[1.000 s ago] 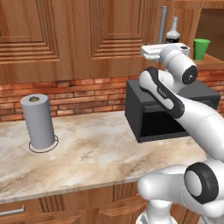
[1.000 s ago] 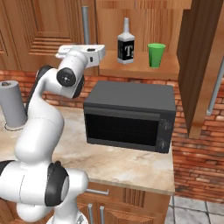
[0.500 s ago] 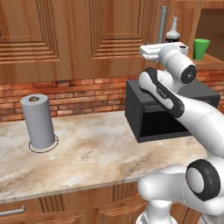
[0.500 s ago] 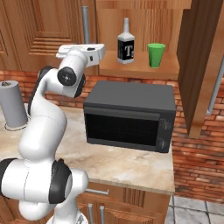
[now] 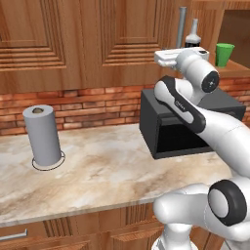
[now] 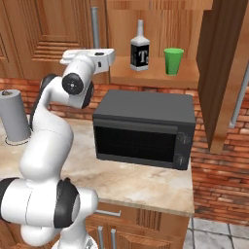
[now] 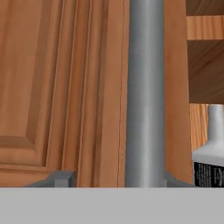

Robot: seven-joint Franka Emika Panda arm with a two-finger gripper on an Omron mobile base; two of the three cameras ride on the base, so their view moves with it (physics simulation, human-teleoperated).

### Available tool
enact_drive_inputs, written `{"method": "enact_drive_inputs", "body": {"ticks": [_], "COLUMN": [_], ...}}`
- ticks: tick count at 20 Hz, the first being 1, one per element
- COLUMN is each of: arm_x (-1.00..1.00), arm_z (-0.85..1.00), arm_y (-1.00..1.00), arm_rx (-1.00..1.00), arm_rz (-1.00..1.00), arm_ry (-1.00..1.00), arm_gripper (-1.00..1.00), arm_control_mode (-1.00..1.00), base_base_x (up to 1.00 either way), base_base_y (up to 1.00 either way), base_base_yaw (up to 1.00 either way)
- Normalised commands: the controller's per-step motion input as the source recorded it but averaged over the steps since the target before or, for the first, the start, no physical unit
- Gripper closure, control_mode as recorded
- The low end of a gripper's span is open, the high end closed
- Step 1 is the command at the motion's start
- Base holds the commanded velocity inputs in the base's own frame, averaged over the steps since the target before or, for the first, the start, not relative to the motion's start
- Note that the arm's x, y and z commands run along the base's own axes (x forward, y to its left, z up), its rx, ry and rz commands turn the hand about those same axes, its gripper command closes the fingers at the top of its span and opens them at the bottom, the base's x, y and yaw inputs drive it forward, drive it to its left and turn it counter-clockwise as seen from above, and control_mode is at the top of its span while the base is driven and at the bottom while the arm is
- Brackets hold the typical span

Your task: Open the cabinet directly in front. Then move the liquor and the cup to the dining counter with the jar on it.

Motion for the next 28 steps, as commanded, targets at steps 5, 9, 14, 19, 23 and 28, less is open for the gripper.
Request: {"method": "enact_drive_inputs", "body": {"ticks": [5,9,14,19,23,28], "arm_x": [-0.11,-0.30,-0.46,-0.60,-0.57,-0.59], "arm_z": [0.00,0.00,0.00,0.00,0.00,0.00], "arm_y": [0.09,0.16,0.25,0.38,0.54,0.62], "arm_rx": [0.00,0.00,0.00,0.00,-0.01,-0.01], "arm_rz": [0.04,0.05,0.06,0.04,0.02,0.03], "arm_ry": [-0.01,-0.02,-0.06,-0.07,-0.02,0.00], "arm_gripper": [1.00,1.00,1.00,1.00,1.00,1.00], "arm_control_mode": [-1.00,-1.00,-1.00,-1.00,-1.00,-1.00], "base_base_x": [0.00,0.00,0.00,0.00,0.00,0.00], "base_base_y": [0.00,0.00,0.00,0.00,0.00,0.00], "base_base_yaw": [0.00,0.00,0.00,0.00,0.00,0.00]}}
